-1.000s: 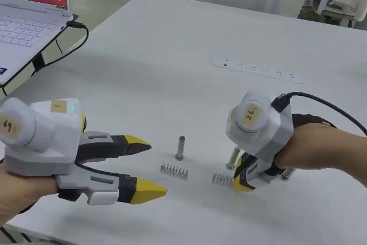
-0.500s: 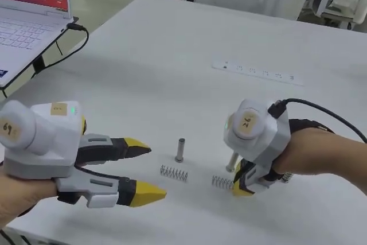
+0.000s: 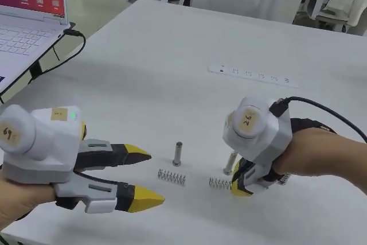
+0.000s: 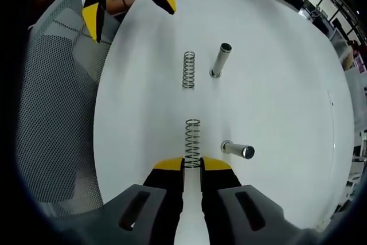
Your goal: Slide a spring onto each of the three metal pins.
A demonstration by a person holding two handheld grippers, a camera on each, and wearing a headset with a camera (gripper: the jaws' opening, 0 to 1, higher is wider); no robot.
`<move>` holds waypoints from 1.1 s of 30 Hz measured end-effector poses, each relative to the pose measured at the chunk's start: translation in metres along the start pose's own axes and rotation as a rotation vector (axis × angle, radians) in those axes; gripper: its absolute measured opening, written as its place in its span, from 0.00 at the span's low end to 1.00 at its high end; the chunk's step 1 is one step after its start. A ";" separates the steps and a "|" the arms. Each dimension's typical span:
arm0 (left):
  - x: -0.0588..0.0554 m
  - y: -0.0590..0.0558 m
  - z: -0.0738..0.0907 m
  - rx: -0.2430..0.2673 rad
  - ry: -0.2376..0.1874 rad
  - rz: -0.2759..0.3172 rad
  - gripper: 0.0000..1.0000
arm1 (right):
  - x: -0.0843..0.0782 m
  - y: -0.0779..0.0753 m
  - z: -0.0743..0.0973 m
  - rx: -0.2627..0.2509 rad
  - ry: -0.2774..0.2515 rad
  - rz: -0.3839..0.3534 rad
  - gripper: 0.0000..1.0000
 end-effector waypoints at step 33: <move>0.036 -0.009 -0.014 -0.121 -0.015 -0.121 0.37 | 0.043 0.045 0.060 0.009 -0.122 0.097 0.08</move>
Point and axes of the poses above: the centre of the closed fingertips' face, and the gripper's own axes: z roughly backward along the fingers, y roughly to its left, x roughly out of its top, the point moved 10 cm from there along z, roughly backward along the fingers, and after that the axes turned 12 degrees about x, right-handed, at the moved point
